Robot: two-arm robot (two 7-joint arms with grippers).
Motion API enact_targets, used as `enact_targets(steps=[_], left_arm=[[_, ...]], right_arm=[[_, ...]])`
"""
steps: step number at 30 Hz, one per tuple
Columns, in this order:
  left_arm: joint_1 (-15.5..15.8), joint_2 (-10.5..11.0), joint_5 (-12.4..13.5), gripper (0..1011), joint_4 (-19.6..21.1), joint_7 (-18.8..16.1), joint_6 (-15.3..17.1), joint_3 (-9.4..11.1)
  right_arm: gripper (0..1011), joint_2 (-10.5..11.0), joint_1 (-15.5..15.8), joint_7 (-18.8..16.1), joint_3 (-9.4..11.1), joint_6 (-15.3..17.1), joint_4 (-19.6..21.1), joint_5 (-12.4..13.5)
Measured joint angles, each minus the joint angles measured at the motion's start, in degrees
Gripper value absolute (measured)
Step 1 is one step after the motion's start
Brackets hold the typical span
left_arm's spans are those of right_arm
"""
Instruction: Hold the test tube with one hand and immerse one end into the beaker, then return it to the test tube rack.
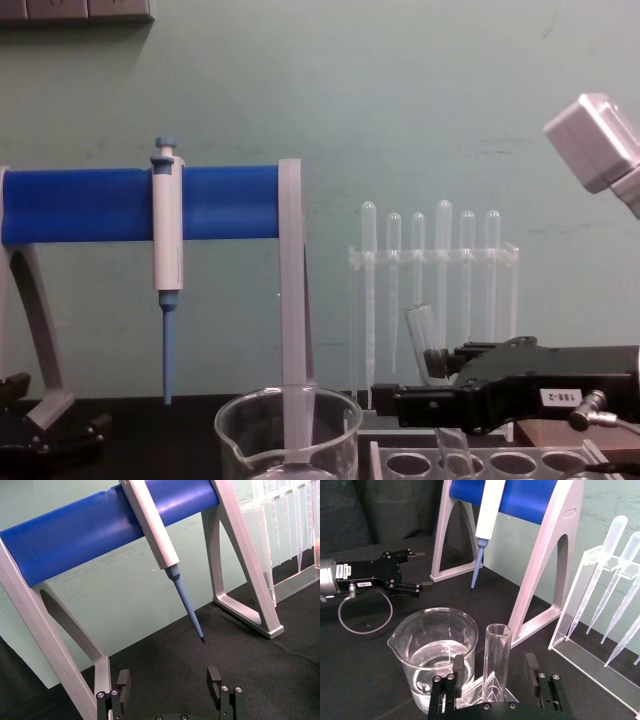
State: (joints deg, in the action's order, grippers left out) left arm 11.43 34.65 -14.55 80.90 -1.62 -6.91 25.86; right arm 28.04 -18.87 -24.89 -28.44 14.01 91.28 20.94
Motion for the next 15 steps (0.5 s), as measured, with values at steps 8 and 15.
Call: enact_targets(steps=[8, 15], left_arm=[[0.0, 0.0, 0.0, 1000, 0.0, 0.0, 0.0, 0.0], [0.0, 0.0, 0.0, 1000, 0.0, 0.0, 0.0, 0.0]], right_arm=[[554, -0.66, 0.2, 0.01, 0.9, 0.62, 0.01, 0.01], [330, -1.06, 1.1, 0.04, 2.27, 0.61, 0.4, 1.7]])
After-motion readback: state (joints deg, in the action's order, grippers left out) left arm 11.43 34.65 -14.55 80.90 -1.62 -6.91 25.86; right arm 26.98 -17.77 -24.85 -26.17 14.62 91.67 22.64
